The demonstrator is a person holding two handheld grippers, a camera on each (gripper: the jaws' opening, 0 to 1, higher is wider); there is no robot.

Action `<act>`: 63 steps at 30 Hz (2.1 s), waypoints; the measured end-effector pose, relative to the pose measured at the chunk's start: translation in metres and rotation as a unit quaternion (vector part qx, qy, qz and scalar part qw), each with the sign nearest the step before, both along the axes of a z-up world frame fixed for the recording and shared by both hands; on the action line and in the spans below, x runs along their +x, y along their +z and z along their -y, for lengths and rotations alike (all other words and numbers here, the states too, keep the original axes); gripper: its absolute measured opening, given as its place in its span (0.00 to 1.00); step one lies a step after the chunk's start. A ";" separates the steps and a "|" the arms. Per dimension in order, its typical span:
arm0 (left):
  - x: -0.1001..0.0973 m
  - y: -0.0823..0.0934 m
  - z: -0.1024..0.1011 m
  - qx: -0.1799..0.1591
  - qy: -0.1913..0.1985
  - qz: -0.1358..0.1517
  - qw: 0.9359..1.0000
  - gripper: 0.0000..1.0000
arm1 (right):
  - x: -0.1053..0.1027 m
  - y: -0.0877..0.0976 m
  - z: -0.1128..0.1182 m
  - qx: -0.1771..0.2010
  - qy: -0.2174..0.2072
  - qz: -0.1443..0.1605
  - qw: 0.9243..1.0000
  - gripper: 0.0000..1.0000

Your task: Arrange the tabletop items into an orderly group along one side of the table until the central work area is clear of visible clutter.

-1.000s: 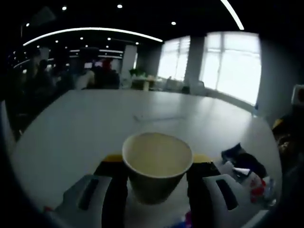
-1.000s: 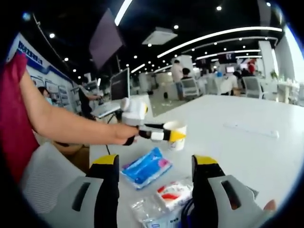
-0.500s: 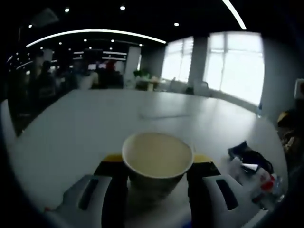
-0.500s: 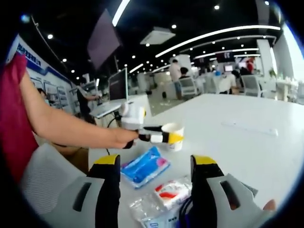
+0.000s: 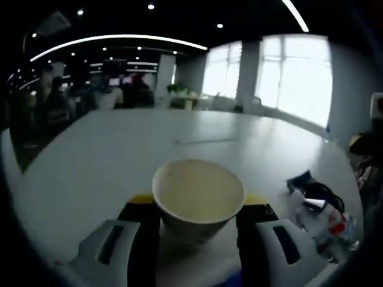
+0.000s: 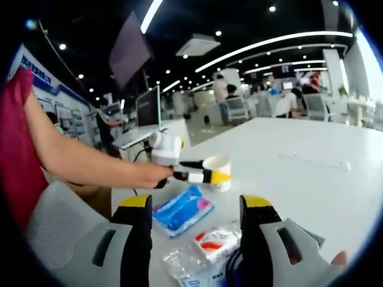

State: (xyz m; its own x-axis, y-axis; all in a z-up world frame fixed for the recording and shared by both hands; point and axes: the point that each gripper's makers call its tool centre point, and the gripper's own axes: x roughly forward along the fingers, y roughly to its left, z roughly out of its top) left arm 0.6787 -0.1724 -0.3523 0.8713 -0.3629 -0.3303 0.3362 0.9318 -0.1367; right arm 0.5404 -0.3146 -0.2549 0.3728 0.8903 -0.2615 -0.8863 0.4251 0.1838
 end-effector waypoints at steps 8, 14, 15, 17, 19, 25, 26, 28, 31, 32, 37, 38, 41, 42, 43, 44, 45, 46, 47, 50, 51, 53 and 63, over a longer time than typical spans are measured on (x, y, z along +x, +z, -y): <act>-0.003 -0.003 0.000 -0.005 0.003 -0.014 1.000 0.52 | 0.000 0.001 -0.001 0.002 -0.001 -0.001 1.000 0.59; -0.003 -0.002 -0.001 -0.009 0.004 -0.014 1.000 0.55 | 0.001 0.001 0.001 0.003 -0.003 -0.001 1.000 0.59; -0.003 -0.002 -0.001 -0.009 0.004 -0.013 1.000 0.55 | 0.001 0.002 0.001 0.003 -0.003 0.000 1.000 0.59; -0.004 -0.001 0.000 -0.009 0.003 -0.013 1.000 0.55 | 0.001 0.002 0.000 0.005 -0.002 -0.001 1.000 0.59; -0.004 -0.001 -0.001 -0.009 0.003 -0.013 1.000 0.56 | 0.001 0.002 -0.001 0.004 -0.001 0.000 1.000 0.59; -0.009 -0.001 -0.001 -0.008 0.001 -0.017 1.000 0.57 | 0.000 0.003 -0.002 0.005 0.000 -0.001 1.000 0.59; -0.010 -0.001 -0.001 -0.009 0.001 -0.018 1.000 0.57 | 0.000 0.003 -0.002 0.005 0.000 -0.001 1.000 0.59; -0.012 0.001 -0.001 -0.011 0.002 -0.016 1.000 0.57 | 0.000 0.002 -0.001 0.005 0.000 -0.002 1.000 0.59; -0.015 0.003 0.001 -0.010 -0.001 -0.015 1.000 0.57 | -0.001 0.003 -0.002 0.005 0.002 -0.002 1.000 0.59; -0.016 0.002 0.001 -0.010 -0.002 -0.016 1.000 0.57 | -0.002 0.003 -0.003 0.005 0.003 -0.002 1.000 0.59; -0.025 0.001 -0.002 -0.014 -0.001 -0.019 1.000 0.56 | -0.003 0.003 -0.006 0.005 0.007 -0.001 1.000 0.59; -0.026 0.001 -0.002 -0.015 -0.001 -0.020 1.000 0.56 | -0.003 0.003 -0.006 0.006 0.007 -0.001 1.000 0.59; -0.030 0.000 -0.001 -0.012 -0.005 -0.024 1.000 0.57 | -0.003 0.004 -0.006 0.006 0.007 0.000 1.000 0.59; -0.033 0.000 0.000 -0.010 -0.008 -0.025 1.000 0.57 | -0.003 0.005 -0.006 0.007 0.007 0.000 1.000 0.59; -0.035 -0.001 0.000 -0.008 -0.010 -0.026 1.000 0.57 | -0.003 0.005 -0.006 0.007 0.008 0.001 1.000 0.59; -0.037 0.000 0.000 -0.007 -0.011 -0.026 1.000 0.56 | -0.003 0.005 -0.006 0.008 0.008 0.002 1.000 0.59; -0.038 0.000 0.000 -0.007 -0.012 -0.027 1.000 0.56 | -0.003 0.006 -0.007 0.008 0.009 0.002 1.000 0.59; -0.039 0.000 0.000 -0.007 -0.012 -0.027 1.000 0.56 | -0.004 0.006 -0.007 0.008 0.009 0.002 1.000 0.59; -0.041 0.001 -0.001 -0.008 -0.012 -0.027 1.000 0.56 | -0.004 0.006 -0.008 0.009 0.010 0.003 1.000 0.59; -0.045 0.003 0.000 -0.007 -0.016 -0.028 0.999 0.56 | -0.004 0.006 -0.007 0.008 0.011 0.003 1.000 0.59; -0.046 0.003 0.000 -0.005 -0.017 -0.029 0.999 0.56 | -0.004 0.007 -0.007 0.008 0.011 0.003 1.000 0.59; -0.050 0.003 0.002 -0.002 -0.021 -0.031 0.999 0.56 | -0.004 0.008 -0.007 0.008 0.011 0.004 1.000 0.59; -0.062 0.004 0.003 0.016 -0.043 -0.038 0.998 0.55 | -0.006 0.009 -0.007 0.008 0.014 0.005 1.000 0.59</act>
State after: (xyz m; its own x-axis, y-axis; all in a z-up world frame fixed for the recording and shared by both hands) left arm 0.6170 -0.1751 -0.3488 0.8096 -0.4237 -0.4061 0.4051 0.9041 -0.1358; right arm 0.5348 -0.3072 -0.2457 0.3501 0.9044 -0.2438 -0.8998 0.3970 0.1809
